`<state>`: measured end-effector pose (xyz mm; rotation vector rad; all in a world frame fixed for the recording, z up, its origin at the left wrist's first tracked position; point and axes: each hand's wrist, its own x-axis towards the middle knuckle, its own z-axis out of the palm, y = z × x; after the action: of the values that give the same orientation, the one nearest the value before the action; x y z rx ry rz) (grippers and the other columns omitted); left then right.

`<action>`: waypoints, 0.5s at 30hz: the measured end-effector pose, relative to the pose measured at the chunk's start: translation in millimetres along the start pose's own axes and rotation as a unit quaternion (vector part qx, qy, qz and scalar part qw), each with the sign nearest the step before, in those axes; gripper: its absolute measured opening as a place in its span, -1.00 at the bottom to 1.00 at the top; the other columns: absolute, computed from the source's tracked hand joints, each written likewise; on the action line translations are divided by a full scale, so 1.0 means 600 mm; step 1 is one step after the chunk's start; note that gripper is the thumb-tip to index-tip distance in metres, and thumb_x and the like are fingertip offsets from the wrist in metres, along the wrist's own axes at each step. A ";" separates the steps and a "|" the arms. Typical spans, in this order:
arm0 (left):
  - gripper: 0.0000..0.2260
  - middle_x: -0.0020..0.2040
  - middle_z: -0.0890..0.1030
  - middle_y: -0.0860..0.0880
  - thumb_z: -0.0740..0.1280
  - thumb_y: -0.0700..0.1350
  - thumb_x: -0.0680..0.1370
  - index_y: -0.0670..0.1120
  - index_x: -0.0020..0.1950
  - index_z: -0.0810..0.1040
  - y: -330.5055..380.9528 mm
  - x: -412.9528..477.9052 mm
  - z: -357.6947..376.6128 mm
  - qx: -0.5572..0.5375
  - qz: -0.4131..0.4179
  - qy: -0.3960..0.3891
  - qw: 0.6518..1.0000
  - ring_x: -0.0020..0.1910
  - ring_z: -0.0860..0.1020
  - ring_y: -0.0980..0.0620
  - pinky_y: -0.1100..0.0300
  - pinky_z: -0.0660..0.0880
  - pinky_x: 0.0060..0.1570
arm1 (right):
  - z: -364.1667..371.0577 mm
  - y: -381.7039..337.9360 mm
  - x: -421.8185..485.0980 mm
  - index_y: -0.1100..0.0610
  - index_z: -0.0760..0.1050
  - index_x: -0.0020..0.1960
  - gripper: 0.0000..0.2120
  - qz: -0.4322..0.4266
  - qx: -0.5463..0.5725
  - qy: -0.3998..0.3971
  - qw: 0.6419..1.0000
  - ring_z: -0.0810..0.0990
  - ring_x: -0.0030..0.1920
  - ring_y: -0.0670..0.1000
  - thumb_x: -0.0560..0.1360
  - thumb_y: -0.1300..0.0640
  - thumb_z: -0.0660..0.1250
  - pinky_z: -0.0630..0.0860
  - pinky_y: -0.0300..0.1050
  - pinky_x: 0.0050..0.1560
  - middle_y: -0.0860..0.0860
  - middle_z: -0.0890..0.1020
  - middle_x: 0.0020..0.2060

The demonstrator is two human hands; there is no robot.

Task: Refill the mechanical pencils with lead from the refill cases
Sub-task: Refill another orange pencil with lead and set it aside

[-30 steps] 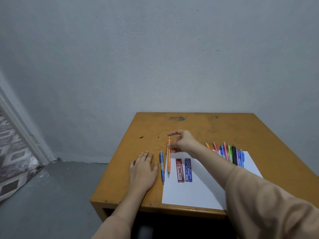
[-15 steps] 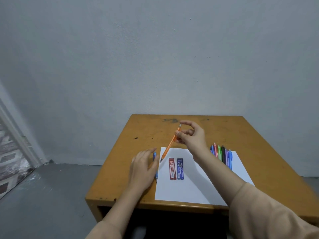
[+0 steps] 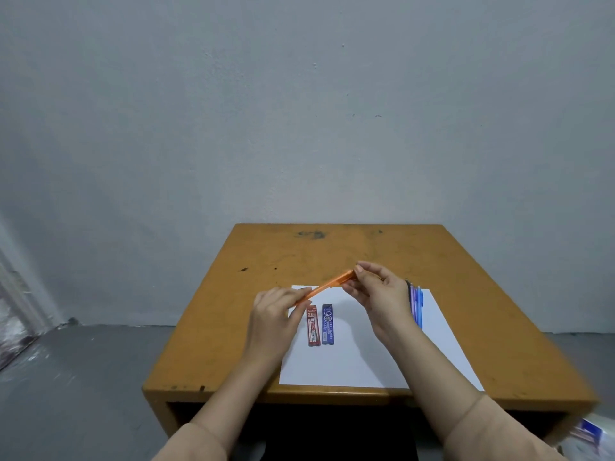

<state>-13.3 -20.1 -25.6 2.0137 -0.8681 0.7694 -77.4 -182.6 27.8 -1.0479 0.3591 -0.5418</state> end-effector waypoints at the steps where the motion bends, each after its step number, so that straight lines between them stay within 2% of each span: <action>1: -0.80 -0.14 0.67 0.07 0.36 -0.02 0.47 -0.07 0.01 0.68 -0.002 0.001 0.001 0.003 -0.002 -0.003 1.000 -0.08 0.47 0.18 0.26 0.27 -0.10 | -0.003 0.000 0.001 0.28 0.51 -0.01 -0.93 0.009 0.001 0.000 1.000 0.61 -0.34 0.01 0.52 0.35 0.31 0.65 -0.13 -0.15 0.17 0.61 -0.27; 8: -0.70 -0.10 0.69 0.08 0.22 0.07 0.50 -0.04 -0.02 0.68 -0.017 -0.004 0.009 0.014 -0.035 -0.025 0.999 -0.07 0.50 0.19 0.28 0.23 -0.08 | -0.006 0.005 0.010 0.29 0.51 -0.03 -0.95 0.042 -0.015 0.003 0.999 0.62 -0.38 0.03 0.51 0.35 0.31 0.65 -0.16 -0.23 0.16 0.61 -0.32; 10: -0.76 -0.08 0.68 0.07 0.28 0.02 0.52 -0.04 0.00 0.68 -0.021 -0.008 0.009 0.019 -0.054 -0.032 0.998 -0.08 0.55 0.15 0.25 0.27 -0.05 | -0.003 0.008 0.016 0.30 0.51 -0.03 -0.95 0.050 -0.021 -0.002 0.999 0.62 -0.38 0.03 0.52 0.35 0.31 0.64 -0.17 -0.25 0.17 0.61 -0.31; 12: -0.87 -0.05 0.68 0.05 0.37 -0.11 0.52 -0.06 0.02 0.67 -0.029 -0.014 0.009 0.025 -0.079 -0.034 0.996 -0.04 0.59 0.08 0.18 0.29 -0.02 | 0.001 0.009 0.024 0.30 0.51 -0.02 -0.95 0.053 -0.022 -0.001 0.998 0.62 -0.39 0.03 0.53 0.35 0.30 0.64 -0.19 -0.27 0.17 0.62 -0.31; 15: -0.85 0.00 0.67 0.05 0.37 -0.17 0.53 -0.05 0.06 0.66 -0.043 -0.024 0.003 0.030 -0.127 -0.033 0.991 0.01 0.57 0.07 0.16 0.29 0.03 | 0.004 0.006 0.039 0.31 0.50 -0.04 -0.97 0.043 -0.013 0.007 0.999 0.64 -0.38 0.03 0.53 0.35 0.29 0.62 -0.22 -0.32 0.18 0.62 -0.31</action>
<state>-0.9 -5.4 -48.6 2.1625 -0.6148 0.5935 -56.4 -192.9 25.2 -1.0495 0.4219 -0.4685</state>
